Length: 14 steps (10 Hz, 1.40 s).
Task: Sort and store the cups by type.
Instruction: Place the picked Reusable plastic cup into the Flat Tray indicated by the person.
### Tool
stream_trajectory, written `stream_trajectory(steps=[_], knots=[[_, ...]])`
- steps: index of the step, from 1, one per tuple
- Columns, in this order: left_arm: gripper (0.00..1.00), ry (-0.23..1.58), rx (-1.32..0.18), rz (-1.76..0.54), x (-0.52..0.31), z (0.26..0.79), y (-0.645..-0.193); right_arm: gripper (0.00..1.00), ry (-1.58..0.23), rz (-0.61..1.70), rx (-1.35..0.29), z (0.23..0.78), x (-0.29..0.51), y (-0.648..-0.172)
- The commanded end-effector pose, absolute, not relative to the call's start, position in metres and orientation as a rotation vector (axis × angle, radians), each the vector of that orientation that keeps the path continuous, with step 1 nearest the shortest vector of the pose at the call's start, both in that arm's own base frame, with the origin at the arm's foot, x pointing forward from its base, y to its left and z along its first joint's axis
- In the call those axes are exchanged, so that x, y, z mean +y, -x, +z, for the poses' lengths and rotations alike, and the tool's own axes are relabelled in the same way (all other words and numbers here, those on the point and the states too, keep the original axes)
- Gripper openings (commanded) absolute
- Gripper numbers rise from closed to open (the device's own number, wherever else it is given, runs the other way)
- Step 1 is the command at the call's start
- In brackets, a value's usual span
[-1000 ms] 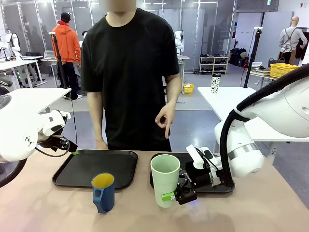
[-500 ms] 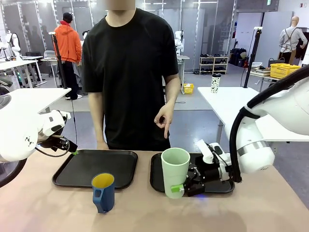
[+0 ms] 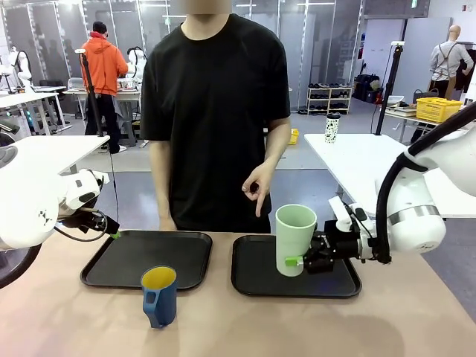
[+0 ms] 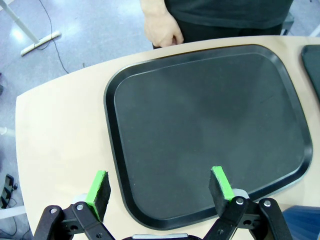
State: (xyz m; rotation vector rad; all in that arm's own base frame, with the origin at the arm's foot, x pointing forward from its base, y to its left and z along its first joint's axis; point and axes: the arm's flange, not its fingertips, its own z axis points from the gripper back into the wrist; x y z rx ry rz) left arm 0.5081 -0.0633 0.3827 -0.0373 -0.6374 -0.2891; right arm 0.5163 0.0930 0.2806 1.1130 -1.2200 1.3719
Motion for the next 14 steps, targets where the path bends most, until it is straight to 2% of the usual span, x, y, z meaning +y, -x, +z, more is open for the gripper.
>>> stream_trajectory(steps=[1,6,7,10,14], knots=[[1.0,0.032,-0.64,-0.299,-0.064,0.384,-0.508,0.82,-1.115,1.325,-1.282,0.282,0.09,-0.535],[1.0,0.032,-0.64,-0.299,-0.064,0.384,-0.508,0.82,-1.109,1.212,-1.319,0.288,0.071,-0.555],[1.0,0.032,-0.64,-0.299,-0.064,0.384,-0.508,0.82,-1.079,1.283,-1.303,0.28,0.073,-0.551],[1.0,0.032,-0.64,-0.299,-0.064,0.384,-0.508,0.82,-1.079,1.268,-1.306,0.279,0.07,-0.552],[1.0,0.032,-0.64,-0.299,-0.064,0.384,-0.508,0.82,-1.105,1.241,-1.321,0.251,0.073,-0.579]])
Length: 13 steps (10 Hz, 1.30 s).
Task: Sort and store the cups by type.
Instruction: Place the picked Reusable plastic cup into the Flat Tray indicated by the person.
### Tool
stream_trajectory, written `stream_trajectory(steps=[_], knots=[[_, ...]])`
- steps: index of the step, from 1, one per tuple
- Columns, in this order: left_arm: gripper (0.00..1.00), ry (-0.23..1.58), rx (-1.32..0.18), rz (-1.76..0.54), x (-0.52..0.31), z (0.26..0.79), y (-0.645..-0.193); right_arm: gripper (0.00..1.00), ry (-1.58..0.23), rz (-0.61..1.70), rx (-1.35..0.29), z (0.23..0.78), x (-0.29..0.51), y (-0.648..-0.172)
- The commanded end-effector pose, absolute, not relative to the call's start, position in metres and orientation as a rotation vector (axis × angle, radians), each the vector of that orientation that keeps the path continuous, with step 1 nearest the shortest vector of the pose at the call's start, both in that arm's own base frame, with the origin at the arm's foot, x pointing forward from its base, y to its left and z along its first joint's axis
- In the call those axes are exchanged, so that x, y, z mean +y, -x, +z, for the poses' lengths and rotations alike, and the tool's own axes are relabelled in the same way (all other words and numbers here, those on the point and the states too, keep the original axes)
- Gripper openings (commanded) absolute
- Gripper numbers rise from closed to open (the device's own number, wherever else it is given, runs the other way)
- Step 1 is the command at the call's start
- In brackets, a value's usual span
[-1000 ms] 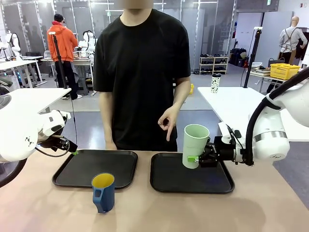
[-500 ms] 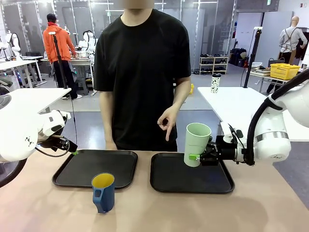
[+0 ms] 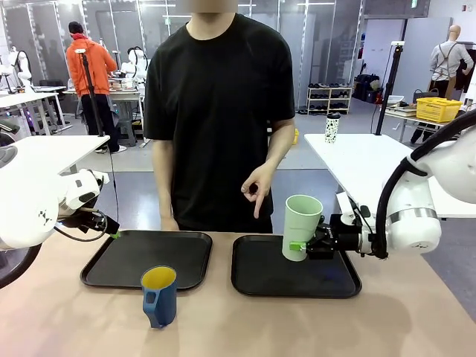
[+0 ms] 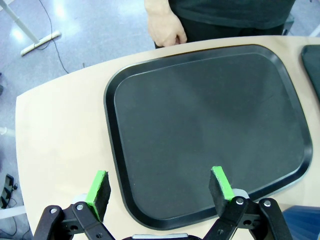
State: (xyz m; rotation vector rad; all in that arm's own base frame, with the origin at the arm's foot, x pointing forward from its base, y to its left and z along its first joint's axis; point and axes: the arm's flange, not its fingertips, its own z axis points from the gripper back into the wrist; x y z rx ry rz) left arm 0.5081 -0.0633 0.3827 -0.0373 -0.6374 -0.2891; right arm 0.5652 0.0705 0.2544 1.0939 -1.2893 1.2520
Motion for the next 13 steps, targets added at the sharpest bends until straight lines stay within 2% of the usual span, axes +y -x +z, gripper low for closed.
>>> stream_trajectory(steps=[1,5,13], knots=[[1.0,0.032,-0.64,-0.299,-0.064,0.384,-0.508,0.82,-1.1,1.233,-1.319,0.244,0.074,-0.585],[1.0,0.032,-0.64,-0.299,-0.064,0.384,-0.508,0.82,-1.034,1.216,-1.262,0.22,0.081,-0.604],[1.0,0.032,-0.64,-0.299,-0.064,0.384,-0.508,0.82,-1.077,1.169,-1.213,0.194,0.082,-0.614]])
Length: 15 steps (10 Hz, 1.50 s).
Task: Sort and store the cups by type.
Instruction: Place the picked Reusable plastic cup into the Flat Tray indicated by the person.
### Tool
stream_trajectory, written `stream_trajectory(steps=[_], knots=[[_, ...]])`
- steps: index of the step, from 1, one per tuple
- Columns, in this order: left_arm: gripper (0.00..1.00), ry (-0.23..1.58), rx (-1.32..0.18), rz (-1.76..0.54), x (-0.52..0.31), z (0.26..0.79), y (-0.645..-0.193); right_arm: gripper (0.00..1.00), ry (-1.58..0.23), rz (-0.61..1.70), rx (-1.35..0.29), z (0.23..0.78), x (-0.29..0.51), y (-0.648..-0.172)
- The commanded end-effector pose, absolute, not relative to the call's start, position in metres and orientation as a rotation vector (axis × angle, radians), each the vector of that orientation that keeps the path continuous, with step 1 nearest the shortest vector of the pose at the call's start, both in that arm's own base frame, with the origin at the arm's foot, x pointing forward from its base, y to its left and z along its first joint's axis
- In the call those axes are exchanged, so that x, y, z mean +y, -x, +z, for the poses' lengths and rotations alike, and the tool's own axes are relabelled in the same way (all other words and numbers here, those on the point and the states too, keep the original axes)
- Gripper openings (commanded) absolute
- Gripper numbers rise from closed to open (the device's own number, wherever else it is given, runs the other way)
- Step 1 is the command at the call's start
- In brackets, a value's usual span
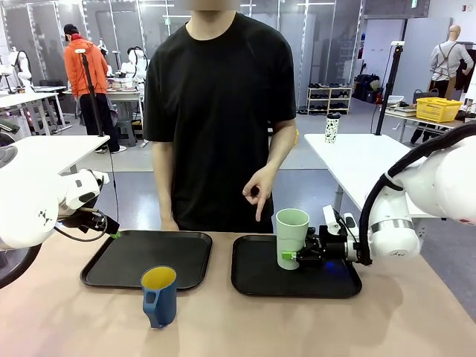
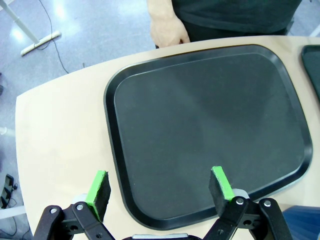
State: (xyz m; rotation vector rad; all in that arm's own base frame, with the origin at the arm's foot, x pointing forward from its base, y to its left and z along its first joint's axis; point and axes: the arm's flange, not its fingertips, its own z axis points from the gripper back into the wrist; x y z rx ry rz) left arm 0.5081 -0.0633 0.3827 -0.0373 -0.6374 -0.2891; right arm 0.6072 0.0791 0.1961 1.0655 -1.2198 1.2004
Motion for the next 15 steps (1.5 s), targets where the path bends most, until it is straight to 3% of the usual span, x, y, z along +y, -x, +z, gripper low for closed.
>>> stream_trajectory(steps=[1,2,15], knots=[[1.0,0.032,-0.64,-0.299,-0.064,0.384,-0.508,0.82,-1.098,1.163,-1.193,0.194,0.082,-0.613],[1.0,0.032,-0.64,-0.299,-0.064,0.384,-0.508,1.0,-1.079,1.173,-1.173,0.193,0.082,-0.612],[1.0,0.032,-0.64,-0.299,-0.064,0.384,-0.508,1.0,-1.019,1.071,-1.133,0.213,0.022,-0.579]])
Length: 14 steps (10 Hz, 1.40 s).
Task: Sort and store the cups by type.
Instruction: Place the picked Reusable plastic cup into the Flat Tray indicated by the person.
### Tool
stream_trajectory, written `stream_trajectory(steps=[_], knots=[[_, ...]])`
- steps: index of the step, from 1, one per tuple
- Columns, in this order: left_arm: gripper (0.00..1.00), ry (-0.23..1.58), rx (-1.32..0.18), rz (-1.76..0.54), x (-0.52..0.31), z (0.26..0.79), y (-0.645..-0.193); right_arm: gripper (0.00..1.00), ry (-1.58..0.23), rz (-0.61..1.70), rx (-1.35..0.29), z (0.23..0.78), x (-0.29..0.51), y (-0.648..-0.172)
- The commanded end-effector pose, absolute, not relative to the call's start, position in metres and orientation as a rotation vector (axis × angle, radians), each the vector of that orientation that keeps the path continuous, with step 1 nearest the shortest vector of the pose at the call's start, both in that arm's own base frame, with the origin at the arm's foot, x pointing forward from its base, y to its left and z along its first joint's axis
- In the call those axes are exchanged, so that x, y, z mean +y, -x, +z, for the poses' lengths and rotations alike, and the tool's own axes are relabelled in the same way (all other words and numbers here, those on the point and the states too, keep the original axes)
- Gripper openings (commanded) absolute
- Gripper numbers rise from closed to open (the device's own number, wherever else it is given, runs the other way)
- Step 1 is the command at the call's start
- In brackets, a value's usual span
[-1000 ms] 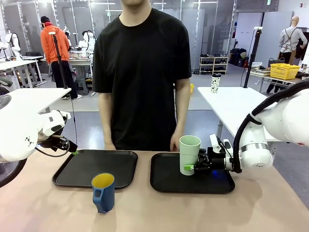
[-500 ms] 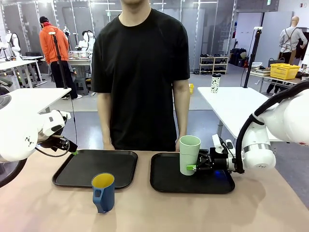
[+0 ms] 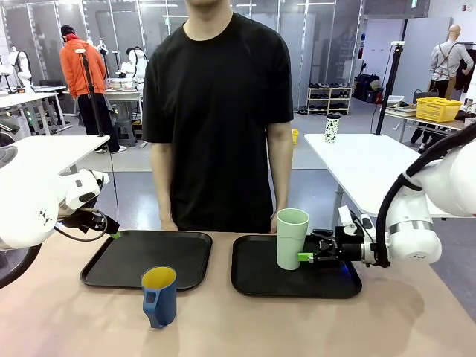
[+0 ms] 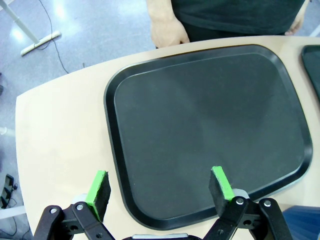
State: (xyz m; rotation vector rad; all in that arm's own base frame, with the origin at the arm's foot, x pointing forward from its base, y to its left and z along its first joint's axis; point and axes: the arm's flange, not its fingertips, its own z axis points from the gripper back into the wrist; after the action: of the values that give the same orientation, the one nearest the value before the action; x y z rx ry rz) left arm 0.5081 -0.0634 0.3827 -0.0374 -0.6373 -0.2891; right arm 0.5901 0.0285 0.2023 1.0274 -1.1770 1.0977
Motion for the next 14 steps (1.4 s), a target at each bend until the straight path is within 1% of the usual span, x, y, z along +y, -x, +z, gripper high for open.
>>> stream_trajectory(steps=[1,2,4,6,8,9,14], knots=[[1.0,0.032,-0.64,-0.299,-0.064,0.384,-0.508,1.0,-0.981,1.059,-1.118,0.221,0.009,-0.57],[1.0,0.032,-0.64,-0.299,-0.064,0.384,-0.508,1.0,-0.939,1.052,-1.099,0.231,-0.001,-0.562],[1.0,0.032,-0.64,-0.299,-0.064,0.384,-0.508,1.0,-0.856,1.031,-0.998,0.246,-0.012,-0.548],[1.0,0.032,-0.64,-0.299,-0.064,0.384,-0.508,1.0,-0.827,1.019,-0.964,0.255,-0.014,-0.541],[1.0,0.032,-0.64,-0.299,-0.064,0.384,-0.508,1.0,-0.76,0.996,-0.947,0.257,-0.017,-0.536],[1.0,0.032,-0.64,-0.299,-0.064,0.384,-0.508,1.0,-0.812,1.028,-0.995,0.252,-0.022,-0.543],[1.0,0.032,-0.64,-0.299,-0.064,0.384,-0.508,1.0,-0.812,1.028,-0.995,0.252,-0.022,-0.543]])
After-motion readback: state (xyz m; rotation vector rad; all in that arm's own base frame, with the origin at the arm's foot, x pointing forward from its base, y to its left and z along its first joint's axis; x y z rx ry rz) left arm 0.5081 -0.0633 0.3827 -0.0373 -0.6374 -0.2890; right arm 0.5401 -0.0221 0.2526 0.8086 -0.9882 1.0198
